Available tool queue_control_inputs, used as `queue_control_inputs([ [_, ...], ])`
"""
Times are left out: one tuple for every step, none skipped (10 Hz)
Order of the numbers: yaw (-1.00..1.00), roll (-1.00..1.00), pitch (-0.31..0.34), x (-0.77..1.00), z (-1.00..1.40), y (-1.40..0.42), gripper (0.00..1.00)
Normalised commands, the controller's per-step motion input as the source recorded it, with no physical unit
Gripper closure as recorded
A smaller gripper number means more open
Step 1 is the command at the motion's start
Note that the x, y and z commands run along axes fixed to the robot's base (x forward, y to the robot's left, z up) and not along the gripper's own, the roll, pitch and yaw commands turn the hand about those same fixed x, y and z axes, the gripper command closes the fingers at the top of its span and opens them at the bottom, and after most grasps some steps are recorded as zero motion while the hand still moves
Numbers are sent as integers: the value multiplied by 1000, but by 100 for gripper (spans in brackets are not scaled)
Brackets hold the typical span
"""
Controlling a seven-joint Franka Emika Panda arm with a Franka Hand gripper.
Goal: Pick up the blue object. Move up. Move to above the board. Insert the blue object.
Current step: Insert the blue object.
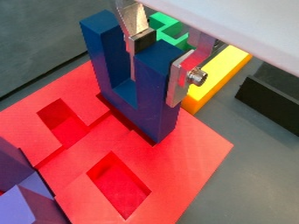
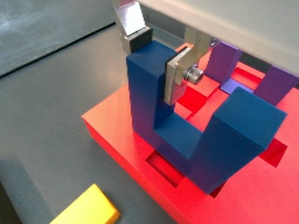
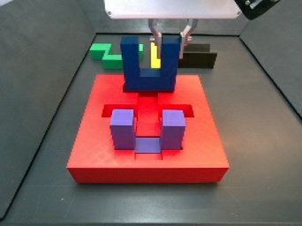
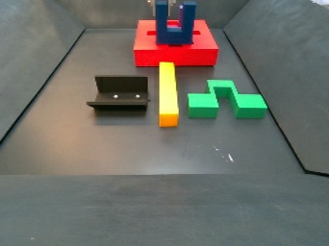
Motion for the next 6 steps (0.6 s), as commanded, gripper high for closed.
queue_control_inputs([
  [163, 0, -31, -69, -43, -111, 100],
  [126, 0, -50, -66, -17, -97, 100],
  [60, -14, -30, 0, -69, 0, 100],
  [0, 0, 0, 14, -106, 63, 100],
  [-40, -13, 0, 0, -111, 157, 100],
  [-57, -66, 0, 0, -123, 149, 100],
])
